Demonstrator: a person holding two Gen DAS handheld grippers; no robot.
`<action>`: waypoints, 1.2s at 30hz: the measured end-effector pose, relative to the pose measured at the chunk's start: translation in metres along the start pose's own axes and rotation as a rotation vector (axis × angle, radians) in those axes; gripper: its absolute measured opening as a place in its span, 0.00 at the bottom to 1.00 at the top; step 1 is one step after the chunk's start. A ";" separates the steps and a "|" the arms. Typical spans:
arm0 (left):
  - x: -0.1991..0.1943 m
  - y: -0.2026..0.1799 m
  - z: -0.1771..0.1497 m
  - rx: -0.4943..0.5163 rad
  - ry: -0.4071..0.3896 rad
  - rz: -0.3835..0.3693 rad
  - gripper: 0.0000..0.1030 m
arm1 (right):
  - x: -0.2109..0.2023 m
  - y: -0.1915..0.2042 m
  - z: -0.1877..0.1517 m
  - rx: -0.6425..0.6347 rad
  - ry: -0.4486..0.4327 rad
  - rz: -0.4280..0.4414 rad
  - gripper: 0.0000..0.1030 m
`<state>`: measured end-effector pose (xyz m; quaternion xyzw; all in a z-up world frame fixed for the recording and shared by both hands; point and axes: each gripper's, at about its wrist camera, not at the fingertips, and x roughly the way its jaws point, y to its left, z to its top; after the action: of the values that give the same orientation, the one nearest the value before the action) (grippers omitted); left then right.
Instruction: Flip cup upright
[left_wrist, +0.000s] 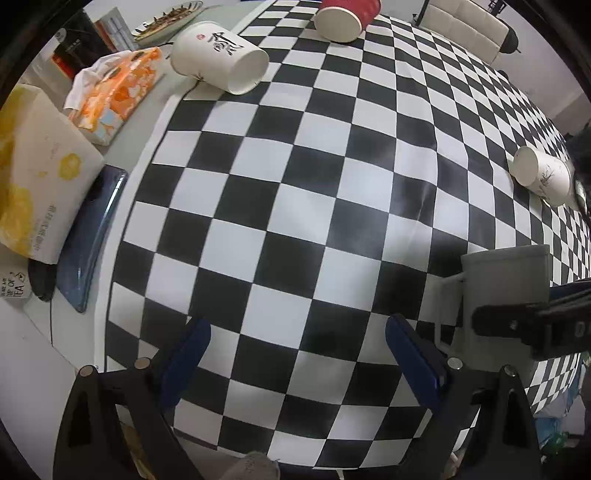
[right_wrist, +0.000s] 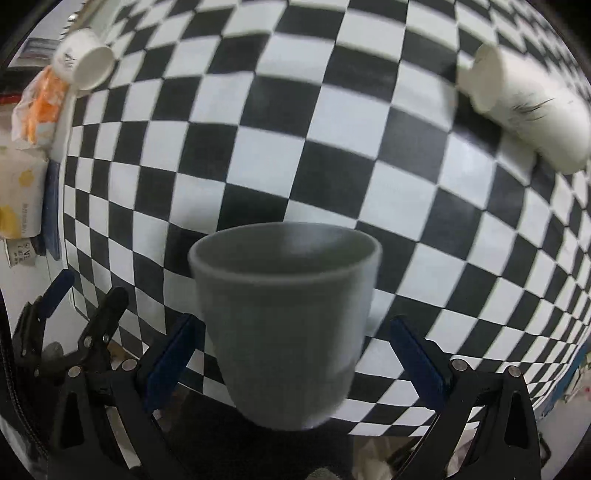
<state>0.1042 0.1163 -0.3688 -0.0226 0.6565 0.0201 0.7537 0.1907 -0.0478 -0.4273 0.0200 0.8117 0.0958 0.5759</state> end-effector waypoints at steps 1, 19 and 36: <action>0.002 -0.001 0.000 0.003 0.003 0.000 0.94 | 0.004 -0.001 0.002 0.005 0.016 0.004 0.96; 0.010 -0.007 0.064 0.023 -0.028 -0.011 0.94 | -0.056 -0.030 0.005 0.159 -0.471 0.078 0.82; 0.039 -0.011 0.096 0.064 -0.047 -0.017 0.94 | -0.033 0.013 -0.009 0.064 -0.886 -0.131 0.83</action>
<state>0.2046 0.1116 -0.3939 -0.0037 0.6388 -0.0068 0.7693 0.1918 -0.0413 -0.3916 0.0255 0.4887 0.0160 0.8720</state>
